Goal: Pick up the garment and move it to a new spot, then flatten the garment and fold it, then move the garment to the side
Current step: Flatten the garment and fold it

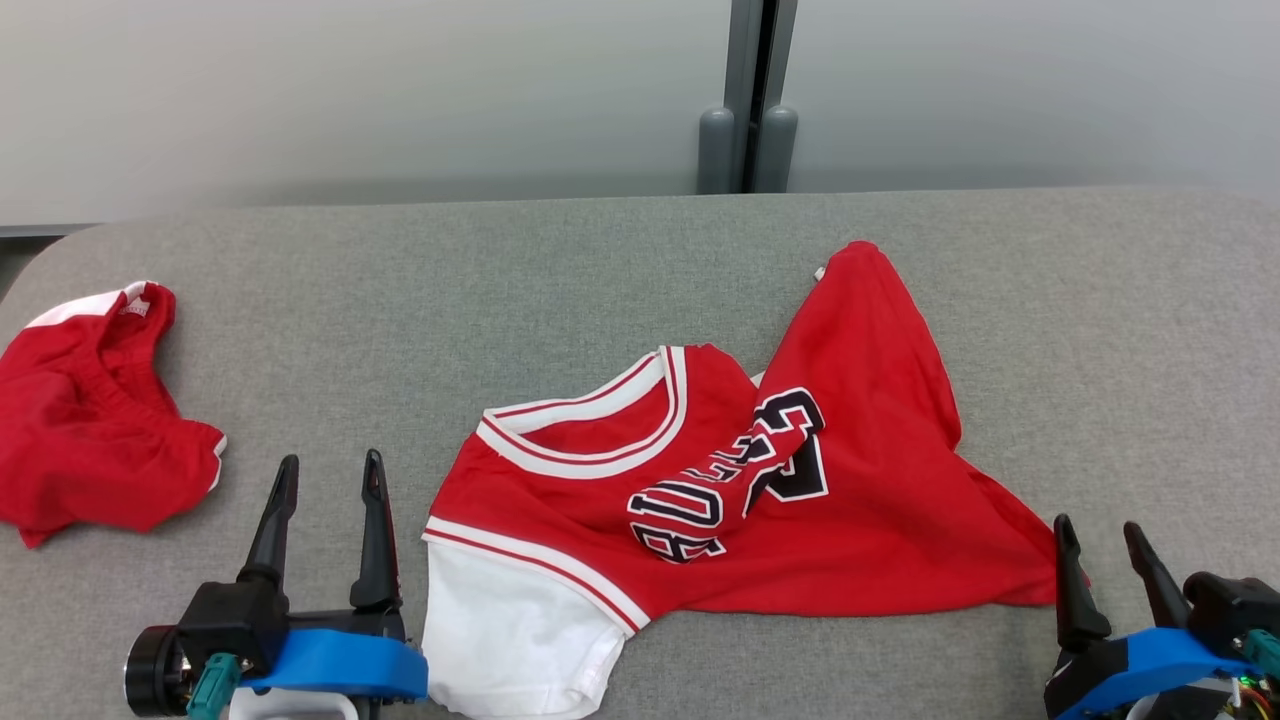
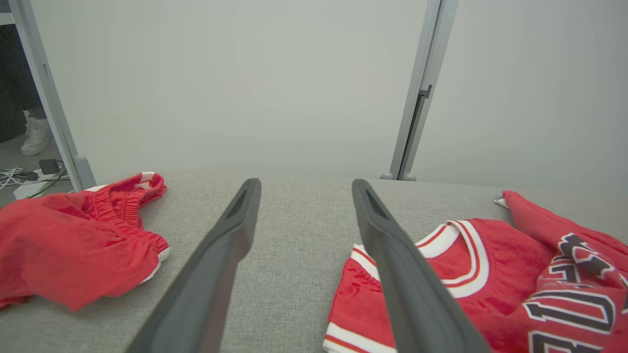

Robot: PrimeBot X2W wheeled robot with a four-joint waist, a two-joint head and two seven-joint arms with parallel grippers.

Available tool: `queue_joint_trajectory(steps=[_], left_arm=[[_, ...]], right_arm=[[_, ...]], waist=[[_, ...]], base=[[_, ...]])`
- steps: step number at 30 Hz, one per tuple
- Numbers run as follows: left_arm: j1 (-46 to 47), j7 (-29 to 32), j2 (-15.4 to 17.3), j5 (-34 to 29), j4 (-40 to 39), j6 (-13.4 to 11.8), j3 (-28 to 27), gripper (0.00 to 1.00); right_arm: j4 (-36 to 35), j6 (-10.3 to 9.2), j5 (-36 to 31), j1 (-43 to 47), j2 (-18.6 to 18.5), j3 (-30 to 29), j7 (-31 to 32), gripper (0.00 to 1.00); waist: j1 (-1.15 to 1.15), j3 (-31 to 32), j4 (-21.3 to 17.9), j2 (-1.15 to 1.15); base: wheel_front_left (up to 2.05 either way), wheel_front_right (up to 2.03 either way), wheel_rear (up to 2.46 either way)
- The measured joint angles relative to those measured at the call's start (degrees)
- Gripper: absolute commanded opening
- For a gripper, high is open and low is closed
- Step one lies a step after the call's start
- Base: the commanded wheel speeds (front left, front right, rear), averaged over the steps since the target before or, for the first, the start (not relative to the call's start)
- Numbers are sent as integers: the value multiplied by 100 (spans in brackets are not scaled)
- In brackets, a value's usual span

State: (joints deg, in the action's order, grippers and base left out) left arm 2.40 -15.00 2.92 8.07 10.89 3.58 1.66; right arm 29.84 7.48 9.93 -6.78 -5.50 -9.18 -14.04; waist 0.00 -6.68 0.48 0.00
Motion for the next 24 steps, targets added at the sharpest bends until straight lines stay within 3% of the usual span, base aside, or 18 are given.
queue_joint_trajectory(steps=[12, 24], left_arm=[[-169, 0, 0, -83, 57, 48, -57, 100], [-417, 0, 1, -261, -56, 26, -162, 100]], right_arm=[[-2130, 0, -237, 587, 238, 453, -96, 100], [-3041, 0, -354, 1288, 258, 690, 63, 100]], waist=[[0, 295, -14, 0], [0, 436, -12, 0]], base=[[0, 0, 0], [0, 0, 0]])
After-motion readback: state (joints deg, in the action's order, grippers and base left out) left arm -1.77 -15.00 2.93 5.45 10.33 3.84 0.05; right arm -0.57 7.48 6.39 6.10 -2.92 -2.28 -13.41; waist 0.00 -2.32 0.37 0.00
